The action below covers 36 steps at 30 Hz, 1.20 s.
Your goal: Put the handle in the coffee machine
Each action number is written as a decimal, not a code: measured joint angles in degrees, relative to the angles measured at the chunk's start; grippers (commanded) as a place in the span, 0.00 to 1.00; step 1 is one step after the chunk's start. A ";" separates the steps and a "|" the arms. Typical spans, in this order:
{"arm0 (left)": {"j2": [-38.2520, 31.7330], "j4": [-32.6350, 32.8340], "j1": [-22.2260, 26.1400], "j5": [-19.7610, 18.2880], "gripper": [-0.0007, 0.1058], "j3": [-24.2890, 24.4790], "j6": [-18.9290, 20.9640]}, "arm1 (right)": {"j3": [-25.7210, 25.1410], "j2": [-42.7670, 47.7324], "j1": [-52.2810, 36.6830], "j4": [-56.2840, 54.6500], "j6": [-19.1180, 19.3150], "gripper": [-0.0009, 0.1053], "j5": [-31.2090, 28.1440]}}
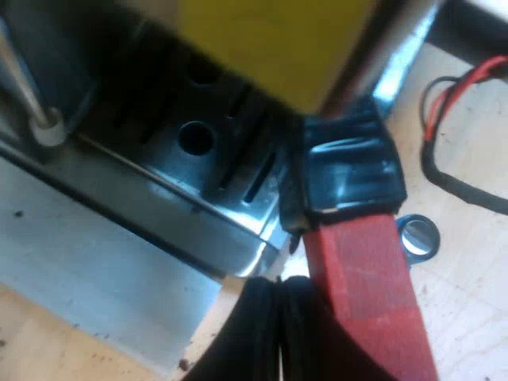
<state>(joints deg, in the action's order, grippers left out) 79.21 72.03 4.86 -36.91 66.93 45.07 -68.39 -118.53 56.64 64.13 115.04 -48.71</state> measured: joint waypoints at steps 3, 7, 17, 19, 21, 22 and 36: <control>-1.13 -0.11 -1.93 0.00 0.01 -2.40 0.53 | 0.00 0.00 0.05 0.15 0.68 0.35 -0.54; -2.88 -2.08 -4.10 1.62 0.01 -5.43 0.76 | 0.34 0.00 0.05 0.48 0.04 0.35 -0.77; -4.67 -3.94 -5.60 2.02 0.01 -6.70 5.71 | 0.67 0.59 1.03 -0.44 0.71 0.35 -4.75; -4.67 -3.88 -5.97 1.14 0.01 -6.68 5.95 | 1.33 2.10 1.40 -4.32 0.43 0.35 -5.71; -4.67 -3.88 -6.01 0.80 0.01 -6.68 6.48 | 2.25 3.79 1.53 -7.26 -1.10 0.35 -4.53; -4.67 -3.88 -6.10 0.82 0.01 -6.68 6.84 | 3.28 5.26 1.51 -9.43 -2.77 0.35 -4.00; -4.67 -3.81 -6.10 -1.06 0.01 -6.75 9.74 | 17.53 20.90 1.89 -23.24 -8.16 0.35 1.90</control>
<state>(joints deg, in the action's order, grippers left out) 74.54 68.22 -1.24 -37.97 60.19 54.81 -50.85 -97.62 58.54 40.90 106.88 -46.81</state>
